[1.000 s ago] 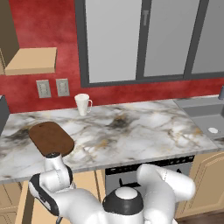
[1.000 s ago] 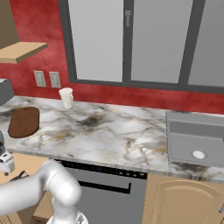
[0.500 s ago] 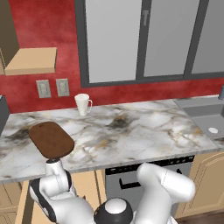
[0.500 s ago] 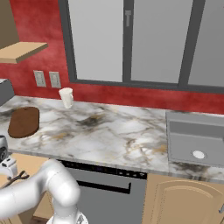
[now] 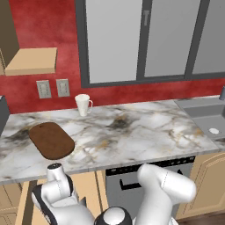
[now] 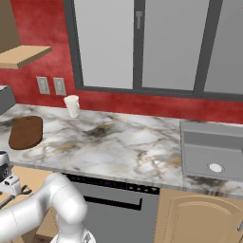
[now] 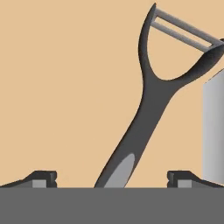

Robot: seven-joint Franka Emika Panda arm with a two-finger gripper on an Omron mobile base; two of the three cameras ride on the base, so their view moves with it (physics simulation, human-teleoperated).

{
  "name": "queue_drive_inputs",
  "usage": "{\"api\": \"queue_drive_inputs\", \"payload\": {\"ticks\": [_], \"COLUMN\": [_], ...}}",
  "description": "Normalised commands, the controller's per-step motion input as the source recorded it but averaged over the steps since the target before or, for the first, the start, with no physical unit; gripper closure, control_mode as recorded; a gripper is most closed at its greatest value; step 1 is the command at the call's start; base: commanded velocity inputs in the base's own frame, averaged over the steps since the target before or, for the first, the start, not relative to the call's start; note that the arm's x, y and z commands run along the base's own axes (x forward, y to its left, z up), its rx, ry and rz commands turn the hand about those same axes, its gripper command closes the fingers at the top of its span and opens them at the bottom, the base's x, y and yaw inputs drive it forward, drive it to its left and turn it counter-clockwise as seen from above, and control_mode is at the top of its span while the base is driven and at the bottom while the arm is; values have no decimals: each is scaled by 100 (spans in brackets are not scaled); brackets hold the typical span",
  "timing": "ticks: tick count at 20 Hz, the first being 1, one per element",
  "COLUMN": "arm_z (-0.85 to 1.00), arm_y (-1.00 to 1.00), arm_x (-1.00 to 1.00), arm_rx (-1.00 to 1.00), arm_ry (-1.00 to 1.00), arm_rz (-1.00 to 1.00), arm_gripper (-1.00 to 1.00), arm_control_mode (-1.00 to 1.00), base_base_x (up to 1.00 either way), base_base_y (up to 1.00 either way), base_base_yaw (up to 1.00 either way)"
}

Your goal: Open the drawer on the left and place the cutting tools on the cutting board.

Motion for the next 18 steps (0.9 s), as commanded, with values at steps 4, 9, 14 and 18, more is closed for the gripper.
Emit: {"api": "queue_drive_inputs", "payload": {"ticks": [4, 9, 14, 18], "arm_z": [-23, -22, -25, -32], "arm_y": [-2, 0, 1, 2], "arm_x": [3, 15, 11, 11], "arm_rx": [-4, -5, -3, -4], "arm_ry": [0, -1, 0, 0], "arm_rz": [-2, -7, -10, -9], "arm_gripper": [-100, -100, -100, -100], "arm_control_mode": [-100, -100, -100, -100], "base_base_x": [0, 0, 0, 0], "base_base_y": [0, 0, 0, 0], "base_base_yaw": [0, 0, 0, 0]}}
